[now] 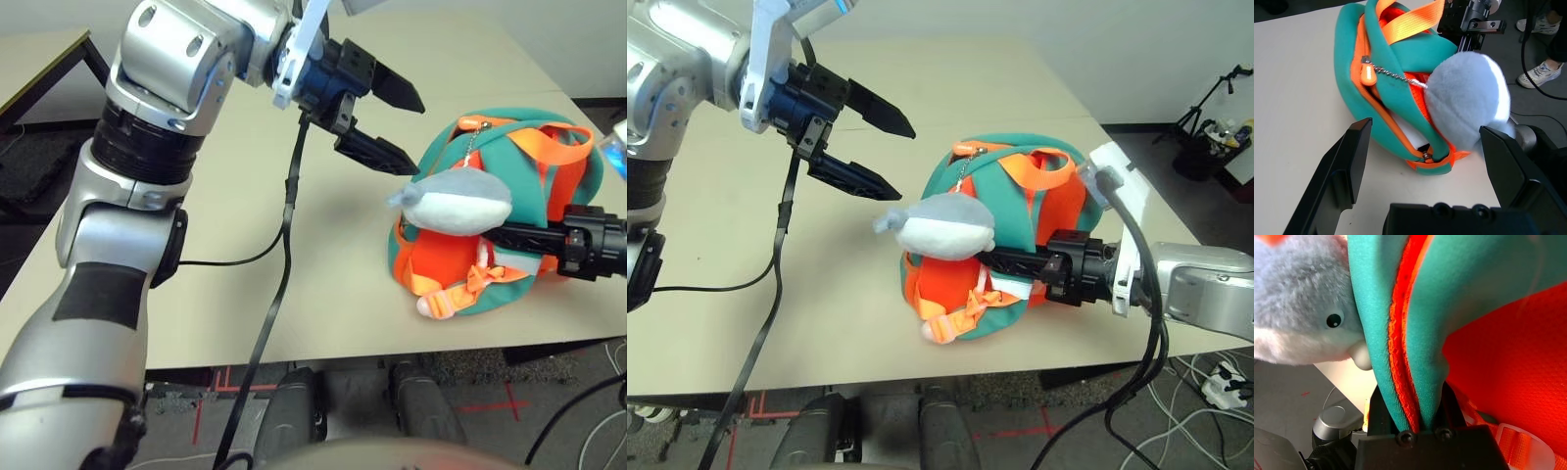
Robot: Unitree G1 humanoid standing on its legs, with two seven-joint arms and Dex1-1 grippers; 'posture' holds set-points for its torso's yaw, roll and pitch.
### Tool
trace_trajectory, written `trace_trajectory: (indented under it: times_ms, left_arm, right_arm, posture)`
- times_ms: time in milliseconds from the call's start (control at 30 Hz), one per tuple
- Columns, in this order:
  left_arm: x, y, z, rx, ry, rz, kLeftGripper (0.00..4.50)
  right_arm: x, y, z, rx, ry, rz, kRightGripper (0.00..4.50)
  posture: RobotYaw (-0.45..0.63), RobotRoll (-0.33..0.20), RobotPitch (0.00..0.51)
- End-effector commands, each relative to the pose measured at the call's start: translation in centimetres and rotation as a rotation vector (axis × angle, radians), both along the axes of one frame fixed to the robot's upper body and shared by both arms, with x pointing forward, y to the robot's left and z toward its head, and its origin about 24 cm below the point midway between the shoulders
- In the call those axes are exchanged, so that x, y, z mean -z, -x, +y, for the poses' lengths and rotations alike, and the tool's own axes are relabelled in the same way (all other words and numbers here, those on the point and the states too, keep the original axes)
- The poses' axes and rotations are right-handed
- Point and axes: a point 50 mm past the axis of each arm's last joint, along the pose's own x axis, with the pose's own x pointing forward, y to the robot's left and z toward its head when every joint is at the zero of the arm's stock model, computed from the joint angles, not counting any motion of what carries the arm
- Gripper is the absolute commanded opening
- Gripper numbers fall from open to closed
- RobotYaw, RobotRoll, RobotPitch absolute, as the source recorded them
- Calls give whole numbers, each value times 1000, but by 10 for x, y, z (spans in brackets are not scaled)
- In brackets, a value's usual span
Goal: Put the pencil case into the backpack and zip it.
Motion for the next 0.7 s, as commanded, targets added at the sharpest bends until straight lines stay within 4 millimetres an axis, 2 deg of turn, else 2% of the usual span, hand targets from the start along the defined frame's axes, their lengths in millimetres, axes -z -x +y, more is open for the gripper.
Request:
trace_trajectory:
  times_ms: [33,400,700]
  left_arm:
    - [-2,4,-4,4,-14,-18,4500]
    - [-2,4,-6,-26,-10,-14,4500]
    - [1,-1,10,-77,-14,15,4500]
  right_arm:
    - [7,-5,-2,-7,14,31,206]
    - [17,-21,4,-31,-7,19,206]
    - [23,-33,10,-32,-18,-6,206]
  posture:
    - [-37,0,74]
    - [-22,0,39]
    - [-50,0,19]
